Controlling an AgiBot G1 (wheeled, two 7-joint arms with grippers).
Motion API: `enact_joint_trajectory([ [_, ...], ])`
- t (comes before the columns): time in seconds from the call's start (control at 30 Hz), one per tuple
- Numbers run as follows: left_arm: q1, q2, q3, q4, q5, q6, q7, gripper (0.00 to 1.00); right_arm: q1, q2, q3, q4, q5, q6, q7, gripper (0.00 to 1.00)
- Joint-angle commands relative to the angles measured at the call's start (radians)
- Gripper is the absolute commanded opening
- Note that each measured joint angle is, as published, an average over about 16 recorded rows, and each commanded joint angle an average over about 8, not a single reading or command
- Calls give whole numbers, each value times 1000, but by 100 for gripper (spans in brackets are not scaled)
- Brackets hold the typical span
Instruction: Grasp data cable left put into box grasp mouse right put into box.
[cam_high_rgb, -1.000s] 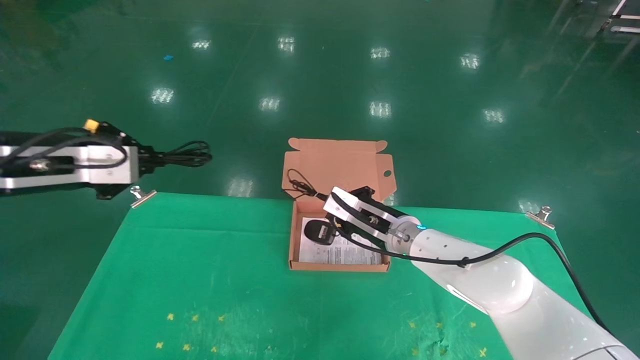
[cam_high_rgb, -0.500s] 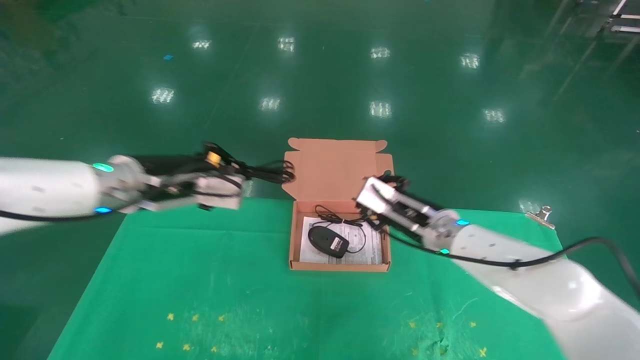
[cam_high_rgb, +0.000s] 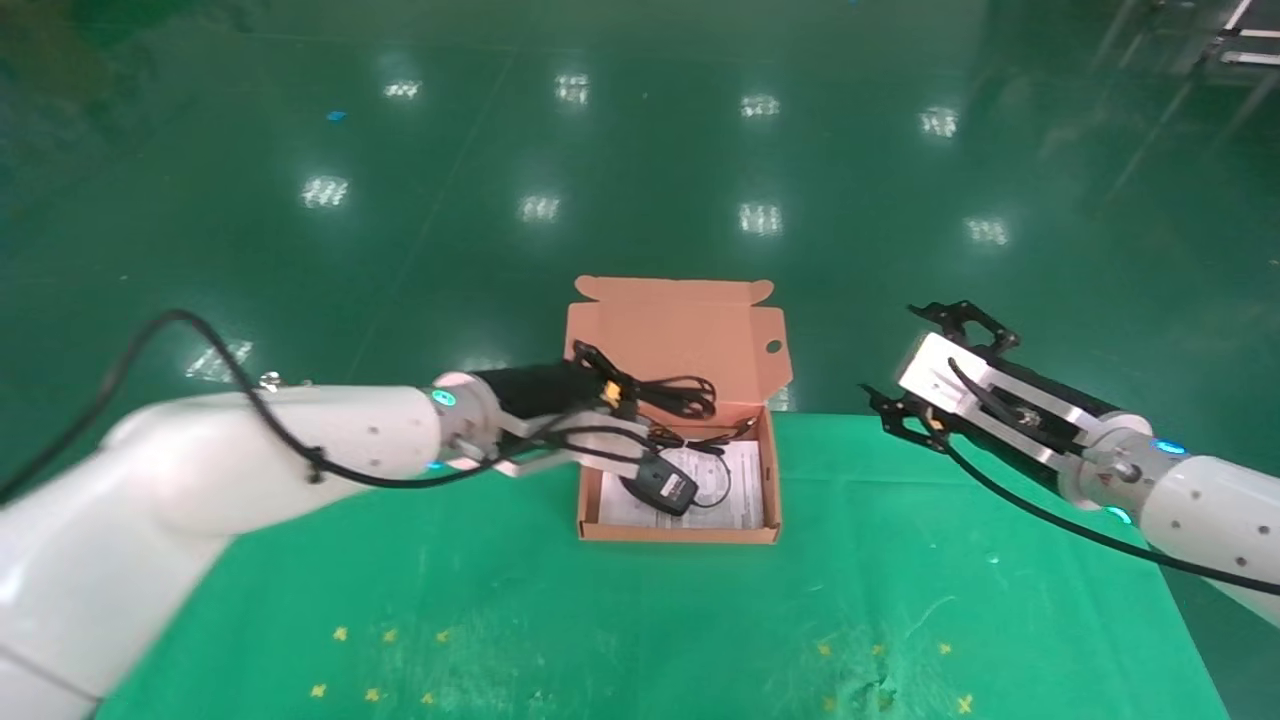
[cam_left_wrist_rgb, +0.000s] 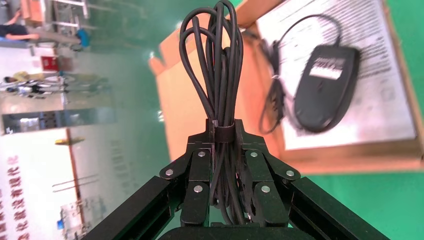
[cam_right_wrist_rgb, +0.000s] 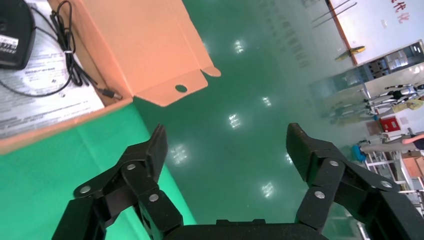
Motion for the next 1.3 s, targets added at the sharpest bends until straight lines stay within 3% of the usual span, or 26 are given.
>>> enact_joint_trajectory([
  [0.03,-1,46,7,61,-6,-22,39,0,-16,36,4,45,-20,0,35,100],
  [0.17,-13,96,26,140,-50,-50,110,3,-35,77,13,96,-70,-4,100,100],
  [0.43,-29,122,60,187,-124,-71,171,100,-47,117,23,138,-131,-16,157,100],
  [0.87,-30,91,54,162,-127,-60,151,100,-46,110,23,130,-124,-17,151,100],
  [1.3,-107,-41,-3,14,-103,-68,-61,100,25,111,30,157,-154,-27,113,100],
])
